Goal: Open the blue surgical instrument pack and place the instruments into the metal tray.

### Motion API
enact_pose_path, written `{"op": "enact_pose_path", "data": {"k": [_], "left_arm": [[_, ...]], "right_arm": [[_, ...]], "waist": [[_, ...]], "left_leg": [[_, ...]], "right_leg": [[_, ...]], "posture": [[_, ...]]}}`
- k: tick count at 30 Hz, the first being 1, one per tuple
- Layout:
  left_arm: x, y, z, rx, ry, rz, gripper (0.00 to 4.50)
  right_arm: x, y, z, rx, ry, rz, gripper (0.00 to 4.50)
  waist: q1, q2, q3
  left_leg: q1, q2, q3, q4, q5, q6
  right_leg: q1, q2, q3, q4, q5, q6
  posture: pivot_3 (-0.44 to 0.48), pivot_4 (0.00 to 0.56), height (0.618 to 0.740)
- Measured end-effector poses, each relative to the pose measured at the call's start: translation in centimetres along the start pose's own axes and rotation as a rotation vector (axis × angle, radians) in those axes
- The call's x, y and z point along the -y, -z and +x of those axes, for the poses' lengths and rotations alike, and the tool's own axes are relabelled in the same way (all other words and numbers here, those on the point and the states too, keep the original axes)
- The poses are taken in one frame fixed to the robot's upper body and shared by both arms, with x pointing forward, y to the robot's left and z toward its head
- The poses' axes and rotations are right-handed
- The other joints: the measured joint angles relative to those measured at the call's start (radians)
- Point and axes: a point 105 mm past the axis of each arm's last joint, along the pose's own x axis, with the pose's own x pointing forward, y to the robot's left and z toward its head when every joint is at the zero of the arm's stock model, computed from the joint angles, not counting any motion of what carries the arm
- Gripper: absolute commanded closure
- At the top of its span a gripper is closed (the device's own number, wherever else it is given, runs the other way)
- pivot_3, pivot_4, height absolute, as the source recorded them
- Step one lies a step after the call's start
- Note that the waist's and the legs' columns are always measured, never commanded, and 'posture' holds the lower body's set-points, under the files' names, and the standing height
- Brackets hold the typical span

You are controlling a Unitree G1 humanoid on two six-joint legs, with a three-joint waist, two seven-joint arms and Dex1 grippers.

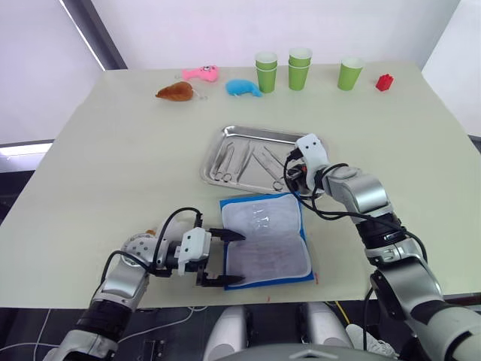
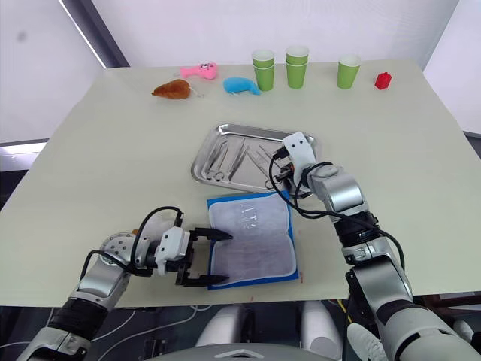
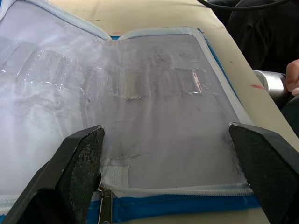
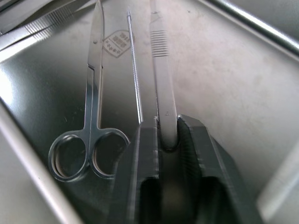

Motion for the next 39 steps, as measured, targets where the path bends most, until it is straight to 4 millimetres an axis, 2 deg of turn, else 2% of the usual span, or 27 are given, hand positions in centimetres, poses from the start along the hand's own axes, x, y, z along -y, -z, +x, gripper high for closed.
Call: {"op": "enact_pose_path", "data": {"k": [4, 5, 6, 16, 20, 28, 31, 36, 39], "left_arm": [[0.0, 0.0, 0.0, -0.001, -0.002, 0.000, 0.00], [0.0, 0.0, 0.0, -0.001, -0.002, 0.000, 0.00], [0.0, 0.0, 0.0, -0.001, -0.002, 0.001, 0.00], [-0.1, 0.0, -0.1, -0.001, -0.004, 0.001, 0.00], [-0.1, -0.1, -0.1, 0.002, -0.007, 0.000, 0.00], [0.0, -0.8, -0.4, 0.048, -0.032, -0.058, 0.00], [-0.6, -2.3, -0.9, 0.099, -0.073, -0.058, 0.00], [-1.4, -3.9, -1.4, 0.140, -0.126, -0.053, 0.00], [-2.3, -5.6, -2.3, 0.188, -0.187, -0.057, 0.00]], "right_arm": [[0.1, -0.1, -0.1, 0.002, 0.003, -0.002, 0.77], [0.2, -0.1, -0.2, 0.002, 0.006, -0.005, 0.36], [0.3, -0.1, -0.2, 0.003, 0.010, -0.007, 0.14], [1.0, -3.1, -2.4, 0.126, 0.023, -0.090, 0.14], [0.4, -4.5, -3.8, 0.248, -0.055, -0.122, 0.14], [-0.5, -2.4, -6.6, 0.391, -0.214, -0.183, 0.14], [-0.9, -2.2, -8.3, 0.465, -0.274, -0.178, 0.14], [-1.0, -1.5, -9.6, 0.535, -0.302, -0.169, 0.14], [-0.8, -0.8, -10.8, 0.574, -0.317, -0.142, 0.14]], "waist": [[0.000, 0.000, 0.000], [0.000, -0.001, 0.001], [0.000, -0.001, 0.001], [0.000, -0.002, 0.003], [0.001, -0.003, 0.004], [0.002, -0.008, 0.011], [0.006, -0.013, 0.014], [0.008, -0.016, 0.017], [0.010, -0.018, 0.018]], "left_leg": [[0.000, 0.000, 0.000, 0.000, 0.000, 0.000], [0.000, 0.000, 0.000, 0.000, 0.000, 0.000], [0.000, 0.000, 0.000, 0.001, 0.000, 0.000], [0.000, 0.000, 0.003, 0.001, 0.000, 0.000], [0.000, 0.000, 0.003, 0.002, 0.000, 0.000], [0.000, 0.001, 0.004, 0.004, 0.000, 0.000], [-0.001, 0.002, 0.003, 0.005, 0.000, 0.000], [-0.001, 0.002, 0.004, 0.006, 0.000, 0.000], [-0.001, 0.002, 0.004, 0.006, 0.000, 0.000]], "right_leg": [[0.000, 0.000, 0.000, 0.001, 0.000, 0.000], [0.000, 0.000, 0.000, 0.001, 0.000, 0.000], [0.000, 0.000, 0.001, 0.001, 0.000, 0.000], [-0.002, 0.001, 0.003, 0.003, 0.000, 0.000], [-0.002, 0.001, 0.004, 0.003, 0.000, 0.000], [-0.002, 0.000, 0.005, 0.004, 0.001, 0.001], [-0.002, 0.000, 0.005, 0.005, 0.001, 0.001], [-0.002, 0.000, 0.006, 0.005, 0.001, 0.002], [-0.002, 0.000, 0.007, 0.005, 0.002, 0.003]], "posture": [[0.000, 0.150, 0.739], [0.000, 0.150, 0.739], [0.000, 0.150, 0.739], [0.000, 0.150, 0.739], [0.000, 0.150, 0.739], [0.000, 0.150, 0.739], [0.000, 0.150, 0.739], [0.000, 0.150, 0.739], [0.000, 0.150, 0.739]]}}
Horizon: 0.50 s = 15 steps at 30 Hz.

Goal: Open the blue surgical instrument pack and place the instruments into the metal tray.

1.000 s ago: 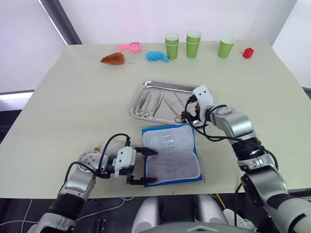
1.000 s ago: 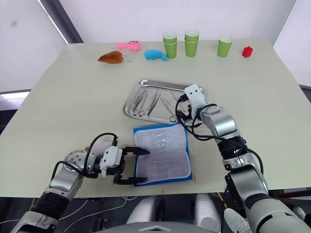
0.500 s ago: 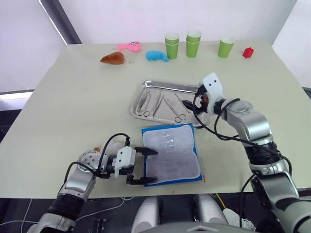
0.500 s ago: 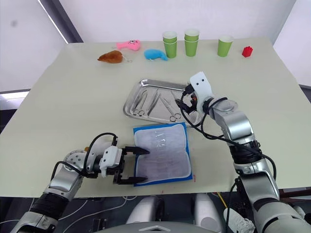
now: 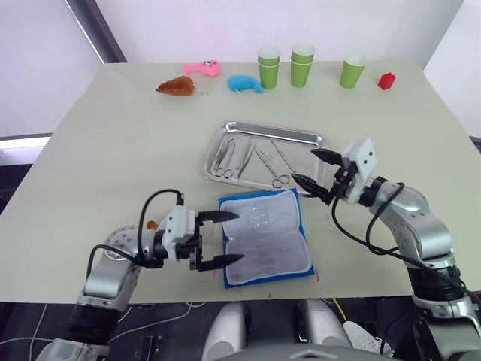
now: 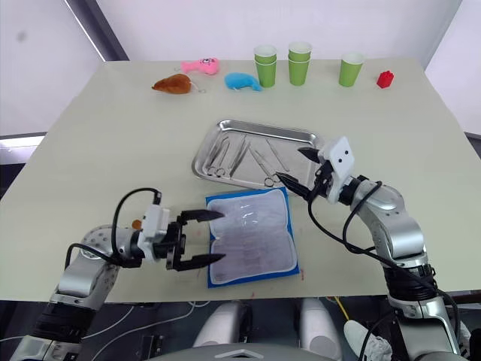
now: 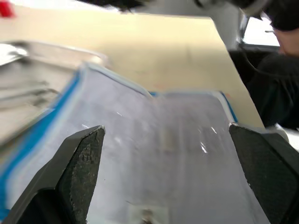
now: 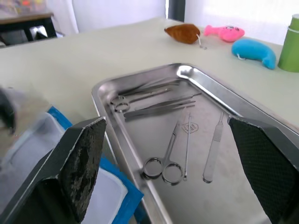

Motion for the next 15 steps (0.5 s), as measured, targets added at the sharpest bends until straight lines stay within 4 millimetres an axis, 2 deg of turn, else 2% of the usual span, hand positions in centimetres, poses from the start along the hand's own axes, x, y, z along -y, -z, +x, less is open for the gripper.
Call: {"op": "enact_pose_path", "data": {"k": [4, 12, 15], "left_arm": [[-1.1, -1.4, -1.5, 0.021, -0.079, -0.036, 0.00], [-2.7, -0.8, -6.8, -0.045, -0.276, -0.151, 0.00], [-3.6, -0.9, -8.7, -0.045, -0.366, -0.161, 0.00]], "right_arm": [[0.3, 0.2, -2.1, 0.017, 0.005, 0.015, 0.14], [2.5, 0.1, -6.3, 0.040, 0.102, -0.006, 0.14], [2.3, 1.2, -8.4, 0.005, 0.104, 0.027, 0.14]], "waist": [[-0.001, -0.001, 0.002], [0.001, -0.002, 0.004], [0.008, -0.003, 0.005]], "left_leg": [[0.001, 0.000, 0.001, 0.000, 0.000, 0.000], [0.002, 0.000, 0.001, 0.000, 0.000, 0.000], [0.001, 0.000, 0.001, 0.000, 0.000, 0.000]], "right_leg": [[0.000, 0.000, 0.001, 0.000, 0.000, 0.000], [0.000, 0.001, 0.001, 0.002, 0.000, 0.000], [0.000, 0.000, 0.001, 0.002, 0.000, 0.000]], "posture": [[0.000, 0.150, 0.739], [0.000, 0.150, 0.739], [0.000, 0.150, 0.739]]}}
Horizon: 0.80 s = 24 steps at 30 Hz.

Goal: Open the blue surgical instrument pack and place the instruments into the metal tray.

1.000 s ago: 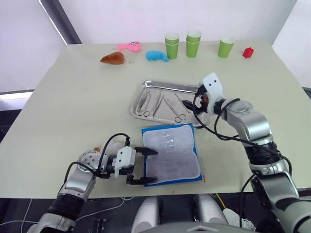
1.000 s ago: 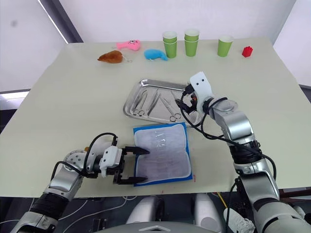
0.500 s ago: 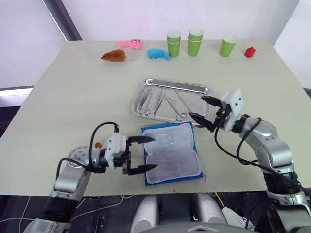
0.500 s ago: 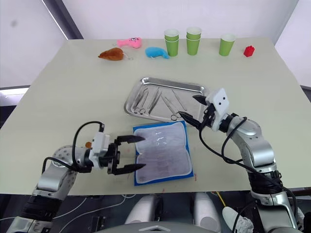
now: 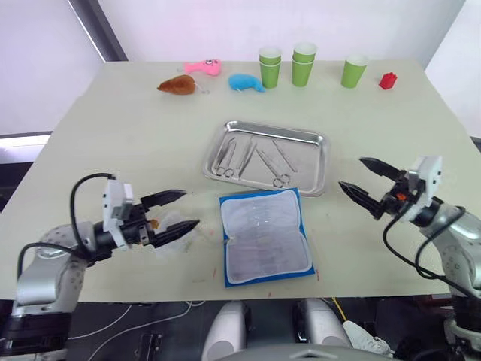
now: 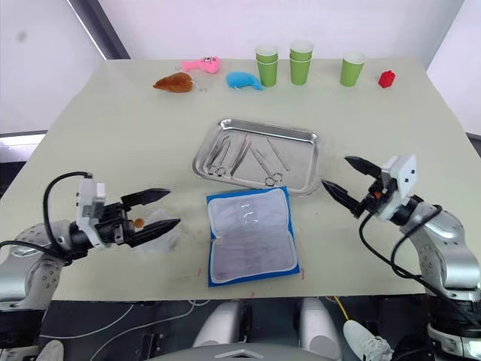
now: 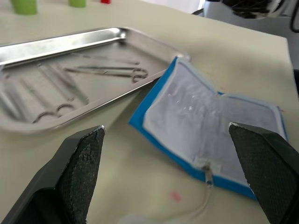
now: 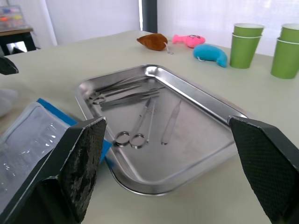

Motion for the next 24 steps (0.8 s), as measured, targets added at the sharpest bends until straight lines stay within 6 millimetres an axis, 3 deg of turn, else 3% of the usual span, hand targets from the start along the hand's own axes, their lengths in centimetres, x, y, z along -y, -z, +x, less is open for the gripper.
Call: {"op": "enact_pose_path", "data": {"k": [4, 6, 8, 11, 14, 24], "left_arm": [[-2.1, 0.3, -2.3, -0.005, -0.127, -0.026, 0.00], [-3.7, 1.3, -5.5, -0.027, -0.265, -0.078, 0.00], [-4.1, 2.0, -7.0, -0.046, -0.320, -0.100, 0.00], [-4.1, 3.5, -9.7, -0.118, -0.396, -0.125, 0.00], [-3.7, 5.3, -12.0, -0.193, -0.468, -0.136, 0.00], [-2.8, 8.2, -15.1, -0.318, -0.582, -0.114, 0.00]], "right_arm": [[-0.3, 1.5, -2.2, -0.042, 0.001, 0.051, 0.14], [-0.6, 2.7, -5.2, -0.095, 0.021, 0.095, 0.14], [-0.5, 2.9, -6.6, -0.109, 0.035, 0.100, 0.14], [-0.6, 2.7, -9.1, -0.130, 0.050, 0.098, 0.14], [-0.7, 3.8, -11.7, -0.186, 0.070, 0.130, 0.14], [0.3, 5.0, -14.8, -0.278, 0.091, 0.047, 0.14]], "waist": [[0.007, 0.001, 0.001], [0.010, 0.000, 0.001], [0.010, 0.000, 0.001], [0.013, -0.001, 0.002], [0.014, -0.002, 0.002], [0.014, -0.004, 0.001]], "left_leg": [[0.001, 0.000, 0.002, 0.000, 0.000, 0.000], [0.001, 0.000, 0.002, 0.000, 0.000, 0.000], [0.001, 0.000, 0.002, 0.000, 0.000, 0.000], [0.002, 0.000, 0.003, 0.001, 0.000, 0.000], [0.002, 0.000, 0.003, 0.001, 0.000, 0.000], [0.005, 0.000, 0.005, 0.001, 0.000, 0.000]], "right_leg": [[0.000, 0.000, 0.002, 0.000, 0.000, 0.000], [0.000, 0.000, 0.002, 0.000, 0.000, 0.000], [0.000, 0.000, 0.003, 0.000, 0.000, 0.000], [0.000, 0.000, 0.004, 0.000, 0.001, 0.001], [0.001, -0.001, 0.005, 0.000, 0.001, 0.001], [0.003, -0.002, 0.007, 0.000, 0.001, 0.001]], "posture": [[0.000, 0.150, 0.739], [0.000, 0.150, 0.739], [0.000, 0.150, 0.739], [0.000, 0.150, 0.739], [0.000, 0.150, 0.739], [0.000, 0.150, 0.739]]}}
